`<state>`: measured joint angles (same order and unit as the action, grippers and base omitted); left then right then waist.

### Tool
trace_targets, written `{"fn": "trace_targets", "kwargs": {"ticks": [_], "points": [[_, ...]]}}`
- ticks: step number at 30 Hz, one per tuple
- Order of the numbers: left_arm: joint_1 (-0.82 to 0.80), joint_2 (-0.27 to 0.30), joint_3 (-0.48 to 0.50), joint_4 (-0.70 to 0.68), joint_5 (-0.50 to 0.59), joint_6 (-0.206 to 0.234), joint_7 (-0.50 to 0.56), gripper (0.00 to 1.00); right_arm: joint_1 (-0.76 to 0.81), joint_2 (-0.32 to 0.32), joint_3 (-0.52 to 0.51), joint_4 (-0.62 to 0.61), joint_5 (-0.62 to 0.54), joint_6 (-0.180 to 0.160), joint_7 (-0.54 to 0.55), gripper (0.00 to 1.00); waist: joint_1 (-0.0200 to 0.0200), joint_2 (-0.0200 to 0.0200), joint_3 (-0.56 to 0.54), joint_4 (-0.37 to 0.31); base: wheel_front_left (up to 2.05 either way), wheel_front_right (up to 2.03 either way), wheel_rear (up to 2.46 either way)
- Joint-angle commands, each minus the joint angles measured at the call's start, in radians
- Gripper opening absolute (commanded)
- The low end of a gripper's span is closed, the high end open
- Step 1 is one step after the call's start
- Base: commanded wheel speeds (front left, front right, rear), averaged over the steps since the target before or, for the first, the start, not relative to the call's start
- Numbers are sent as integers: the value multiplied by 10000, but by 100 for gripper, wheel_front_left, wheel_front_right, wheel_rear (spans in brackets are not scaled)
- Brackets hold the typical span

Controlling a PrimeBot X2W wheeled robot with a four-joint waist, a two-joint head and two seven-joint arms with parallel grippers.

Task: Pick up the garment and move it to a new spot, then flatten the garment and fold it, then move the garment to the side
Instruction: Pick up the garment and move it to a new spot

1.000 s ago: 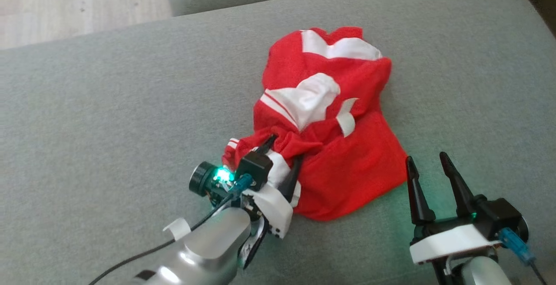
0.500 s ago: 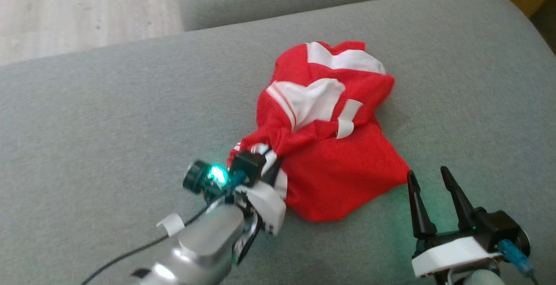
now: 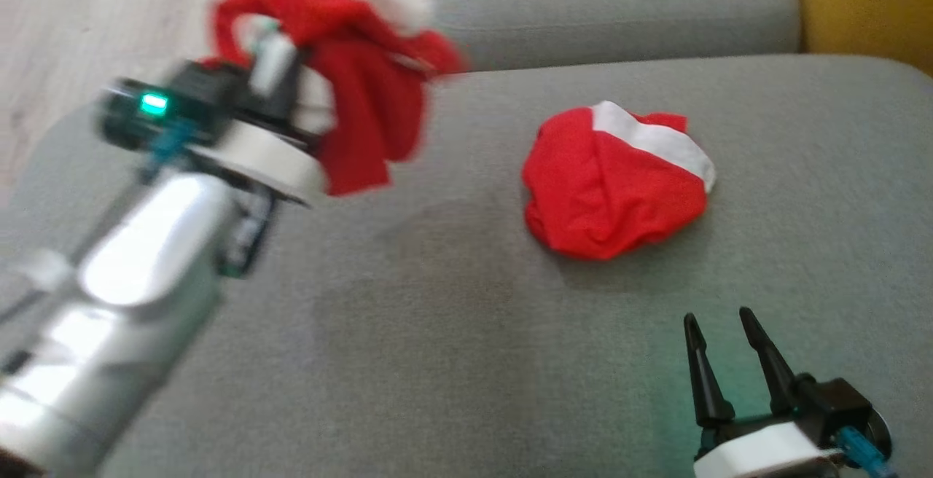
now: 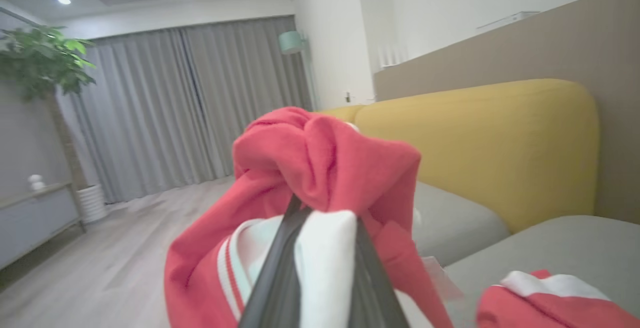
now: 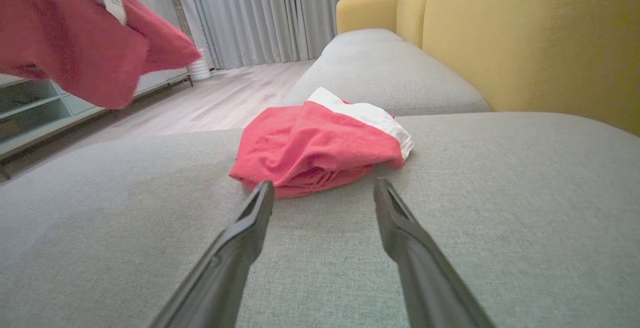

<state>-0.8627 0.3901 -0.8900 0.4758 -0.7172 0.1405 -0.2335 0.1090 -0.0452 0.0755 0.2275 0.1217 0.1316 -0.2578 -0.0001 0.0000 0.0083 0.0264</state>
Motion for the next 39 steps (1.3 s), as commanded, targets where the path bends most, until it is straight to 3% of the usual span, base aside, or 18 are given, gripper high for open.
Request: {"fn": "trace_targets", "kwargs": {"ticks": [1, 9, 15, 20, 23, 25, 26, 27, 32, 39], "points": [[-848, 749, 694, -354, 54, 81, 80, 0, -130, -51, 203, -323, 1, -9, -40, 100, 1, 0, -97, 244, 0, 0, 0], [-492, 2721, 1242, -242, 155, 807, 437, 0, -48, -51, 114, -412, -212, -9, -40, 100, 1, 0, 143, 703, 0, 0, 0], [148, 3505, 1867, 135, -312, 1313, 321, 0, -116, -51, -24, -482, -496, -9, -40, 100, 1, 0, 579, 967, 0, 0, 0], [1048, 3765, 2175, 796, -499, 1805, 8, 0, -274, -147, -116, -581, -717, -9, -40, 100, 1, 0, 1137, 1238, 0, 0, 0], [1620, 3335, 2316, 1053, -761, 2028, -117, 0, -378, -204, -137, -678, -798, -9, -40, 100, 1, 0, 1433, 1409, 0, 0, 0], [1910, 2992, 2419, 1295, -952, 1895, -188, 0, -462, -279, -93, -698, -813, -9, -40, 100, 1, 0, 1604, 1511, 0, 0, 0], [2025, 2830, 2435, 1428, -968, 1860, -214, 89, -504, -316, -63, -696, -812, -9, -40, 100, 1, 0, 1654, 1554, 0, 0, 0], [2108, 2671, 2477, 1565, -972, 1849, -236, 100, -538, -350, -35, -691, -807, -9, -40, 100, 1, 0, 1683, 1589, 0, 0, 0], [2229, 2057, 2909, 1575, -525, 1723, -277, 100, -684, -384, 40, -635, -781, -9, -40, 100, 1, 0, 1567, 1635, 0, 0, 0], [2645, 1515, 3343, -169, 971, 1682, -281, 100, -734, -209, 142, -569, -649, -9, -40, 100, 1, 0, 704, 1177, 0, 0, 0]]}}
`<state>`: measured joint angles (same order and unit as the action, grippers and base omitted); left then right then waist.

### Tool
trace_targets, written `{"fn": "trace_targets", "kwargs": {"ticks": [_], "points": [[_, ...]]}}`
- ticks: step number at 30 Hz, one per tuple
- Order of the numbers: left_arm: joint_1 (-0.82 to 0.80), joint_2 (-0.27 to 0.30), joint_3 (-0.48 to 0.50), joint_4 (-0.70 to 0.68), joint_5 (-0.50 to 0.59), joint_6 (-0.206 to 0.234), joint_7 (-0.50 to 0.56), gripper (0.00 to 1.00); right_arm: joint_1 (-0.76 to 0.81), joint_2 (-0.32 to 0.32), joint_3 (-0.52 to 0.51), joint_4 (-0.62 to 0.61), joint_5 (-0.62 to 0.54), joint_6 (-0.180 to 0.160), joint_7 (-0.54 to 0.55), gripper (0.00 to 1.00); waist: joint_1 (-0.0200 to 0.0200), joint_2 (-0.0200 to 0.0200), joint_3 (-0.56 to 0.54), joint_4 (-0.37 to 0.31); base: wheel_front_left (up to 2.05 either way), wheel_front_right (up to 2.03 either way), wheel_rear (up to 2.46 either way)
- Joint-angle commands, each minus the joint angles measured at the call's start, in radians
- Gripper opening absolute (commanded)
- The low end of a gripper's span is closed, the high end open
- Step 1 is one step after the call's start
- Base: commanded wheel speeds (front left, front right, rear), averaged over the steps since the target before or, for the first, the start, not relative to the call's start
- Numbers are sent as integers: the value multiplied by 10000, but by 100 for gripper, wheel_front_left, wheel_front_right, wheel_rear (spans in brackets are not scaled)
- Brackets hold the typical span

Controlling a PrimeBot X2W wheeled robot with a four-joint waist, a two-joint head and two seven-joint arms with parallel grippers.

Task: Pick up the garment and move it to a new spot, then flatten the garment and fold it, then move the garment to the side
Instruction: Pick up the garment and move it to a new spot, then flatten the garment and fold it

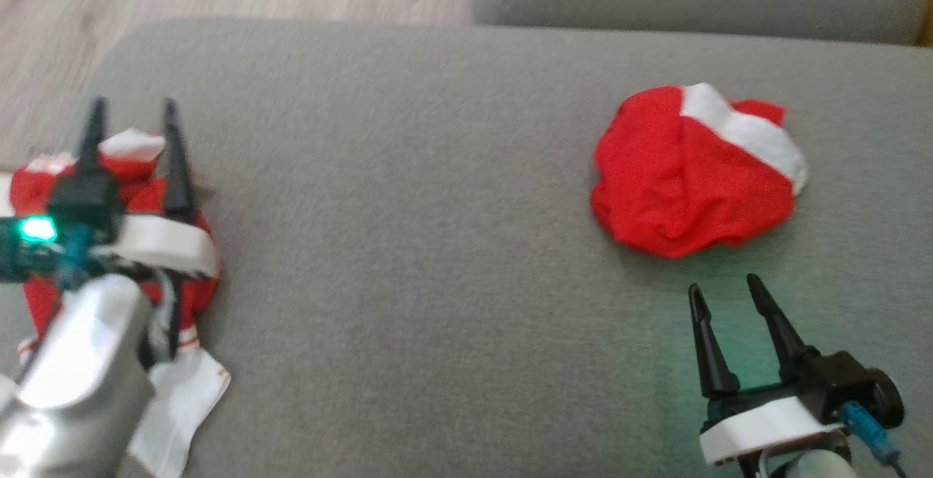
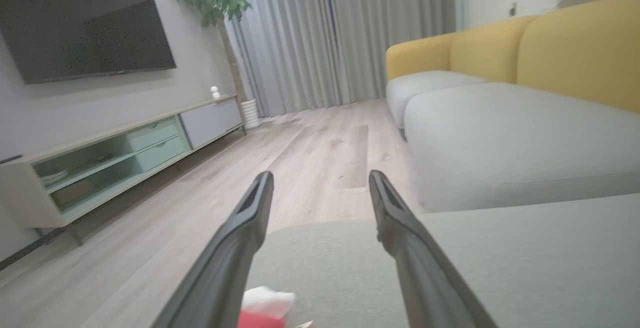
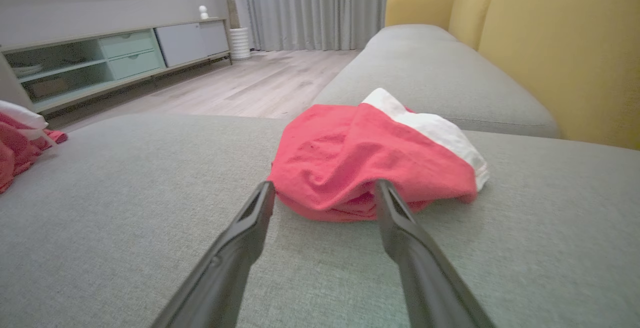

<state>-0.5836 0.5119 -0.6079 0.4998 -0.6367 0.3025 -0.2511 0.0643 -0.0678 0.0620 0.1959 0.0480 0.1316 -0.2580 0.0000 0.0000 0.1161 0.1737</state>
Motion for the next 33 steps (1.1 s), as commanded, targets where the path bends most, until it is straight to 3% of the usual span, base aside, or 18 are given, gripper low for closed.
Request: {"fn": "trace_targets", "kwargs": {"ticks": [1, 7, 12, 13, 15, 23, 33], "points": [[5, 222, 537, -665, 264, 50, -105, 100, -283, 52, 287, -227, 125, -9, -38, 100, 0, 0, -541, -448, 0, 0, 0], [1687, -420, 964, -2193, 374, 68, -105, 100, -244, 164, 484, -111, 346, -9, -38, 100, 0, 0, -1316, -1637, 0, 0, 0], [3556, -1431, 1434, -3418, 1001, 609, -106, 100, -210, 172, 655, -191, 596, -9, -38, 100, 0, 0, -1632, -2359, 0, 0, 0], [4324, -1900, 1764, -3778, 1323, 713, -106, 100, -147, 173, 761, -180, 593, -9, -38, 100, 0, 0, -1763, -2512, 0, 0, 0], [4705, -2143, 1908, -3961, 1543, 682, -106, 100, -99, 173, 775, -185, 606, -9, -38, 100, 0, 0, -1828, -2546, 0, 0, 0], [7318, -3728, 2867, -4244, 3067, 84, -106, 100, 387, 174, 821, -118, 632, -9, -38, 100, 0, 0, -2298, -2355, 0, 0, 0], [7920, -4258, 3488, -3848, 4308, -781, -106, 100, 710, 175, 794, -73, 682, -9, -38, 100, 0, 0, -2448, -1892, 0, 0, 0]]}}
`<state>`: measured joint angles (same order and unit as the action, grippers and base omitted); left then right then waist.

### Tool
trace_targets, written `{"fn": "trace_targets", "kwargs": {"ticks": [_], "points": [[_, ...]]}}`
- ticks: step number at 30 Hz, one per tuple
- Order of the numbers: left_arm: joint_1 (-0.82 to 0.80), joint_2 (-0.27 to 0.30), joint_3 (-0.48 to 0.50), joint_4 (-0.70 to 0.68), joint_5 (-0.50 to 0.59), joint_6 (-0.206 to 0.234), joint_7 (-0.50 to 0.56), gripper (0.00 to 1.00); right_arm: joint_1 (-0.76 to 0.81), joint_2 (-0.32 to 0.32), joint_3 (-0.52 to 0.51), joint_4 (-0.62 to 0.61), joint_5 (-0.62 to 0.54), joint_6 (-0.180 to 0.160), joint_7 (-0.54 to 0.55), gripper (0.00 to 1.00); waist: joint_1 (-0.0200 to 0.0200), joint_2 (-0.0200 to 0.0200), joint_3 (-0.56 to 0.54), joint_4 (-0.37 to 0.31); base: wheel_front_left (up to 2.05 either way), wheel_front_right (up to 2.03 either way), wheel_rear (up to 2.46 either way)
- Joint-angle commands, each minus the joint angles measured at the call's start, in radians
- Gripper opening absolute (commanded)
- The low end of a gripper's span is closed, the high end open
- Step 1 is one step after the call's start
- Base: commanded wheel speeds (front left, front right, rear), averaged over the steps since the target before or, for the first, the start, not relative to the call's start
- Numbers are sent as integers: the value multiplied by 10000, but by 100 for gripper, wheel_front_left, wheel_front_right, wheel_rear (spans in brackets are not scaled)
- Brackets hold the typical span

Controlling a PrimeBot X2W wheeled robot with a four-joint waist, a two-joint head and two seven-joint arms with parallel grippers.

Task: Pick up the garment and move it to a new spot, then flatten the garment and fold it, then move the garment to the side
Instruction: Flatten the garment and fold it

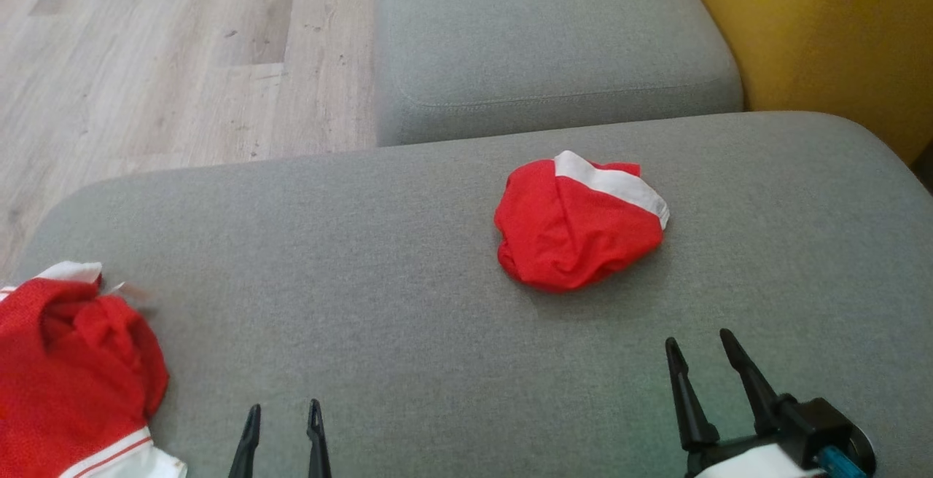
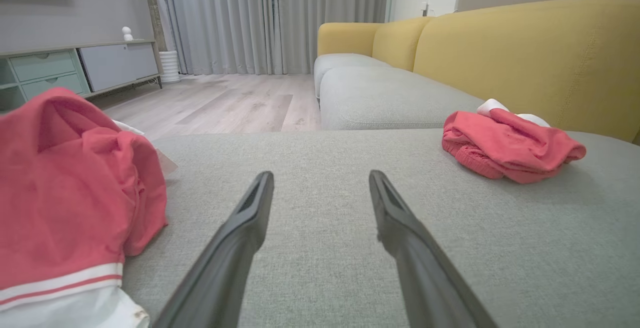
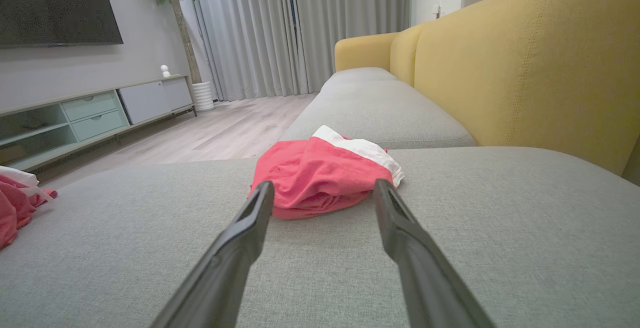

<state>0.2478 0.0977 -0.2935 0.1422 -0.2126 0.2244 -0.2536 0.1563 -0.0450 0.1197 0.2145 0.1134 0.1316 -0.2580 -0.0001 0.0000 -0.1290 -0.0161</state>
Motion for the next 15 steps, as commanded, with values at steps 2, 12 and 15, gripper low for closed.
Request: {"fn": "trace_targets", "kwargs": {"ticks": [2, 12, 15], "points": [[-409, -172, 427, -217, 239, -93, -81, 100, -205, -53, 206, -251, 37, -9, -38, 100, 1, 0, 15, 46, 0, 0, 0], [-315, -382, 706, -111, 651, -409, -82, 100, -98, -53, 233, -237, 95, -9, -38, 100, 1, 0, -27, 130, 0, 0, 0], [-288, -415, 767, -88, 685, -449, -82, 100, -78, -53, 255, -213, 89, -9, -38, 100, 1, 0, -43, 125, 0, 0, 0]]}}
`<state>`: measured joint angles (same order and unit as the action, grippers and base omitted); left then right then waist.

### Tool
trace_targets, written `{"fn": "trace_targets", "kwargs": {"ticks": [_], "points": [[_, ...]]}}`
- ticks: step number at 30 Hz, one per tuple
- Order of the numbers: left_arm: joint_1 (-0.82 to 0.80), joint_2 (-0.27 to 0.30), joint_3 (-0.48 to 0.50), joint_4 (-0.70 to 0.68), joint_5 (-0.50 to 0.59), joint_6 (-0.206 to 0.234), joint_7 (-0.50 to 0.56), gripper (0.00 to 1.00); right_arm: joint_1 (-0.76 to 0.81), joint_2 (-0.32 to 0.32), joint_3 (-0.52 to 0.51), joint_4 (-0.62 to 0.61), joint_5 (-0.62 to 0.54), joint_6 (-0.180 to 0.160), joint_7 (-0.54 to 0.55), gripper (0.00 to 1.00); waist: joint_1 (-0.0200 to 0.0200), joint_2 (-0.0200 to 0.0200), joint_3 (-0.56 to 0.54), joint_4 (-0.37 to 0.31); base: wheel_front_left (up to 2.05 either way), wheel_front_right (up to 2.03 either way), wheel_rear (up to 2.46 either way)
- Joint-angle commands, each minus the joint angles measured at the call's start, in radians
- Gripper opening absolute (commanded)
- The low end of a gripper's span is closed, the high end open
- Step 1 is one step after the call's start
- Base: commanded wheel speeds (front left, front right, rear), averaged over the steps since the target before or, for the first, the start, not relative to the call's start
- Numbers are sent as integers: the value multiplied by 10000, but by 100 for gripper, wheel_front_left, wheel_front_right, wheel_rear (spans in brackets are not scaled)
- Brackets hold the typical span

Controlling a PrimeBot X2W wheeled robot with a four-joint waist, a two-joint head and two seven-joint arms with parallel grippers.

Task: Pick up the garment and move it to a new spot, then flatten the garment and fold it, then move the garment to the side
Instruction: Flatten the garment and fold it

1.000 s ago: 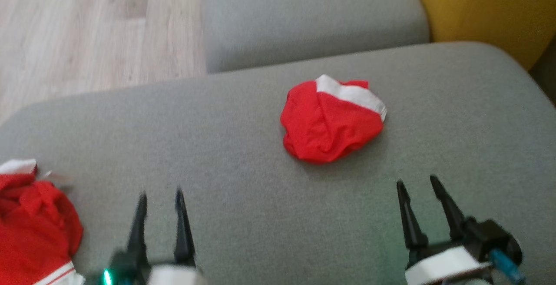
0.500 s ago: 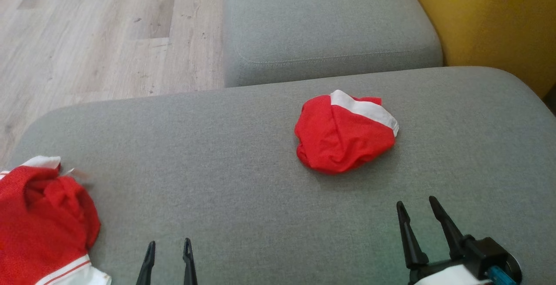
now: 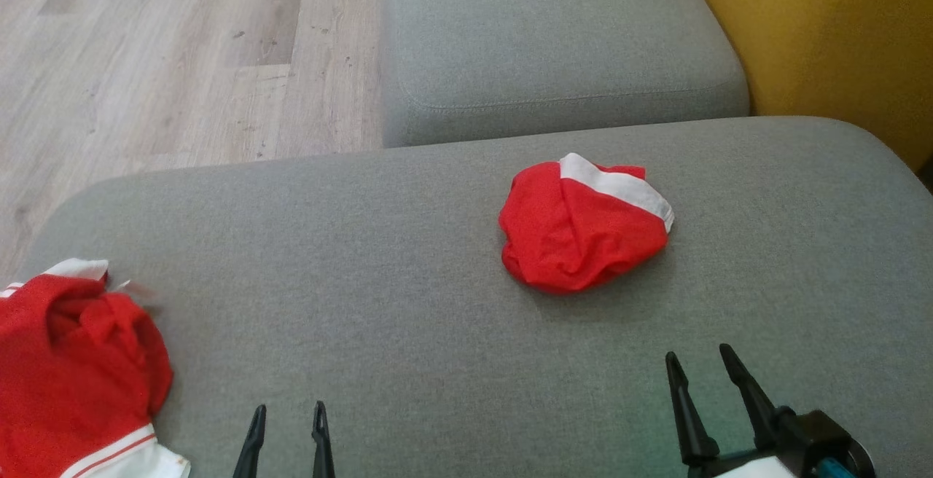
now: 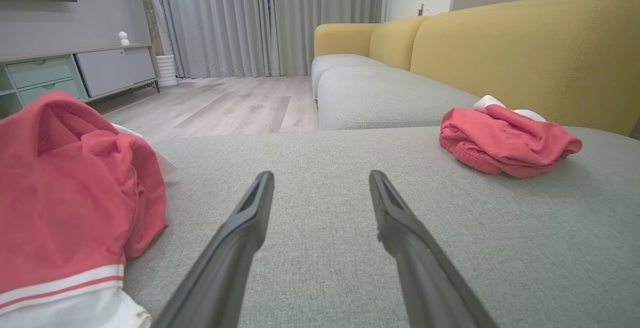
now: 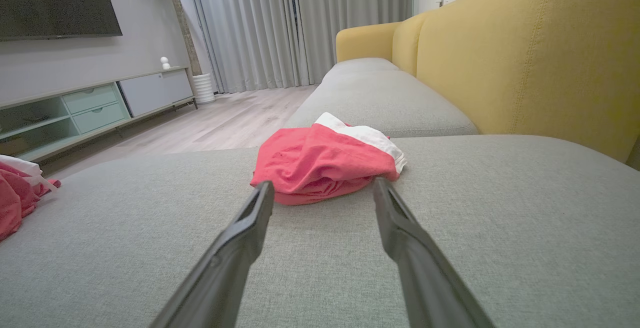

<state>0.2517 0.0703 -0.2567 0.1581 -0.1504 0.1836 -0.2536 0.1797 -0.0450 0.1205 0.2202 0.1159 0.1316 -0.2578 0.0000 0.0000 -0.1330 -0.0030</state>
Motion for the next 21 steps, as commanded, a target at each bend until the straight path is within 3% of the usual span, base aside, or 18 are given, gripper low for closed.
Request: {"fn": "trace_targets", "kwargs": {"ticks": [1, 14, 21], "points": [[-318, -150, 416, -235, 61, -55, -82, 100, -308, -53, 257, -264, 62, -9, -40, 100, 0, 0, -3, -12, 0, 0, 0], [-369, -194, 493, -90, 105, -136, -82, 100, -279, -53, 407, -259, 55, -9, -40, 100, 0, 0, 149, -213, 0, 0, 0], [-980, -198, 546, 95, 10, -150, -82, 100, -537, -79, 542, -384, -57, -9, -40, 100, 0, 0, 803, -836, 0, 0, 0]]}}
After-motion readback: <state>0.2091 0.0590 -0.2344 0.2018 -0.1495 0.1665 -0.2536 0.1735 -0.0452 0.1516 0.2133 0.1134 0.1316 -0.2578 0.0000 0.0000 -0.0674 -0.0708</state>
